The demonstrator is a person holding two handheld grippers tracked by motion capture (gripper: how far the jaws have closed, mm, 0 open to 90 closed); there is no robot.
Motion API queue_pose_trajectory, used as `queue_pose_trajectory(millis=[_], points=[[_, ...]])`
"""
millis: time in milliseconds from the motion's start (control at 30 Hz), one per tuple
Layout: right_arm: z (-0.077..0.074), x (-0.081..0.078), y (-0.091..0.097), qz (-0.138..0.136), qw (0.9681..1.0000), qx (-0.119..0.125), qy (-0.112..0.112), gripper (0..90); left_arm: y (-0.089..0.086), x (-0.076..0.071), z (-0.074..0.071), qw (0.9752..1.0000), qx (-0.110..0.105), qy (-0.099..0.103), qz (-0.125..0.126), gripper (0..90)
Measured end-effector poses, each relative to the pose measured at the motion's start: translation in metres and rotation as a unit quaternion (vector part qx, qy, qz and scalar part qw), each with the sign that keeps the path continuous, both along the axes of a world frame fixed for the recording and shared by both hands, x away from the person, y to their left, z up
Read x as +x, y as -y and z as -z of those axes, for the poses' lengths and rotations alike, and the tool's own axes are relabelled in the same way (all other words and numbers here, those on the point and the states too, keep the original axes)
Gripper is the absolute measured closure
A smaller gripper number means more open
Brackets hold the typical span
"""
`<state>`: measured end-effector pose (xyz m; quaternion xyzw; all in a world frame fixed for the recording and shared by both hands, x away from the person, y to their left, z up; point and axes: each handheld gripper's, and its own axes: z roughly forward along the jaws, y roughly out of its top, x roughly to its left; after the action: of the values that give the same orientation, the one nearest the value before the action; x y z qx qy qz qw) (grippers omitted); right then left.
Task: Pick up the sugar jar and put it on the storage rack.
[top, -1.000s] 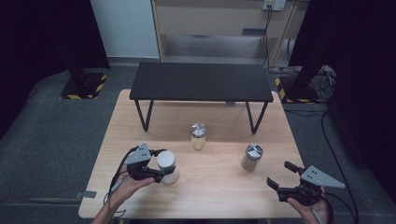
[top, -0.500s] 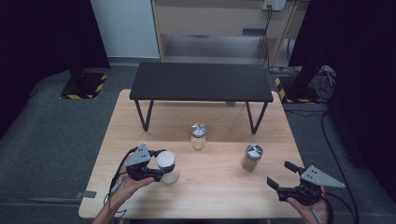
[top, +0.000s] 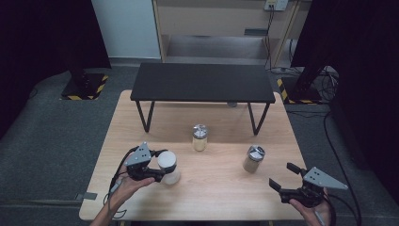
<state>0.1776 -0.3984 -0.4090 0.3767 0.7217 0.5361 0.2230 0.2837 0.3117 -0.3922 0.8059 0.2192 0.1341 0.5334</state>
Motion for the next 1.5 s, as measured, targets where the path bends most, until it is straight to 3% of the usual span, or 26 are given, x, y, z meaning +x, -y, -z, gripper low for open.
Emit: queue_pose_trajectory(millis=[167,633,833,1500], points=[[0.000,0.000,0.000,0.000,1.0000,0.000,0.000,5.9,-0.004,0.007,-0.012,0.9998,-0.015,-0.008,0.010,32.5],[0.000,0.000,0.000,-0.001,1.0000,-0.002,-0.001,5.8,-0.003,0.020,-0.056,0.9994,-0.016,-0.014,0.027,32.4],[0.000,0.000,0.000,-0.002,1.0000,-0.002,0.000,5.9,0.002,0.026,-0.078,0.9994,-0.002,-0.012,0.033,32.5],[0.000,0.001,0.000,-0.001,1.0000,-0.001,-0.002,5.9,0.015,0.038,-0.142,0.9995,0.000,-0.008,0.032,32.4]])
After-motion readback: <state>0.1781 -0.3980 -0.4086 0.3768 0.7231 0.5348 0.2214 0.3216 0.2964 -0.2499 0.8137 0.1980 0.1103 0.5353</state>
